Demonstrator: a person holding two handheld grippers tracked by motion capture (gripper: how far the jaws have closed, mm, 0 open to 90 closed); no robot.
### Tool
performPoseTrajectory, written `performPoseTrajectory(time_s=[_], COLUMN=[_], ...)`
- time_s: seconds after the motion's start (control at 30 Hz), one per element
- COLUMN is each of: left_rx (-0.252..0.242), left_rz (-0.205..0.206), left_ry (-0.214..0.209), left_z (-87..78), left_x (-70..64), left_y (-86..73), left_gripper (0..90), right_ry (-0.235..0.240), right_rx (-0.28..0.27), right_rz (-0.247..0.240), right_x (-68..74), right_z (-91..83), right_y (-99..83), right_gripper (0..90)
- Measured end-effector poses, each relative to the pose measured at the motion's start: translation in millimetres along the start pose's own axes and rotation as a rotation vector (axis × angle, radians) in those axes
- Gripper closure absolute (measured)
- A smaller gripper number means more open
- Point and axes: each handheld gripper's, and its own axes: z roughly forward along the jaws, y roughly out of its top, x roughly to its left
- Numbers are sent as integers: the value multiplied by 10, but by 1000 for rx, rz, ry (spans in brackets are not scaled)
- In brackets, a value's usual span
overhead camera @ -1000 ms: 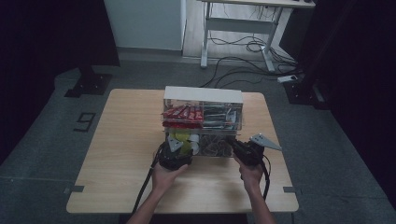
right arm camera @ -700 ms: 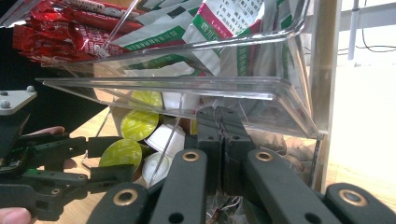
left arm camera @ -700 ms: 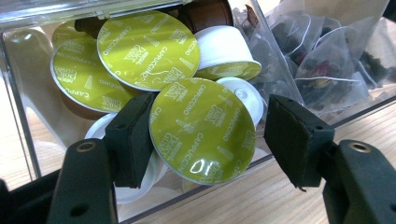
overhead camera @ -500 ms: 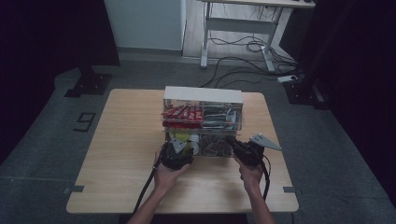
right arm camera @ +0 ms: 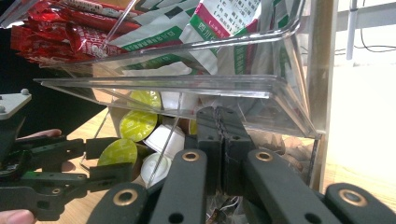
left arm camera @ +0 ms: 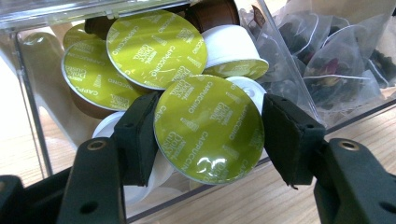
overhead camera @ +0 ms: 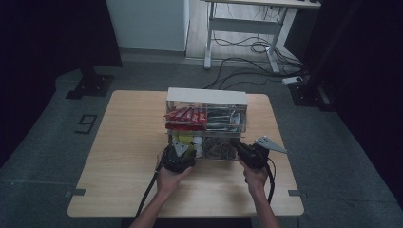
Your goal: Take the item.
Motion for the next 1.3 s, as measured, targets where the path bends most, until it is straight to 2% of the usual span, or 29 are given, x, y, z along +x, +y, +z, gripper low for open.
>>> performPoseTrajectory(time_s=[0.17,0.57,1.3], left_rx=[-22,-48,-72], left_rz=[-13,-13,-17], left_ry=[-12,-42,-44], left_z=[-67,-216,-395], left_x=[6,27,106], left_y=[15,68,51], left_gripper=[395,395,396], right_ry=[-1,-1,-8], right_rx=[0,-1,-6], right_rz=[0,2,3], right_x=[1,1,-7], right_z=[0,0,-4], right_y=[0,-1,-2], right_gripper=[875,873,889])
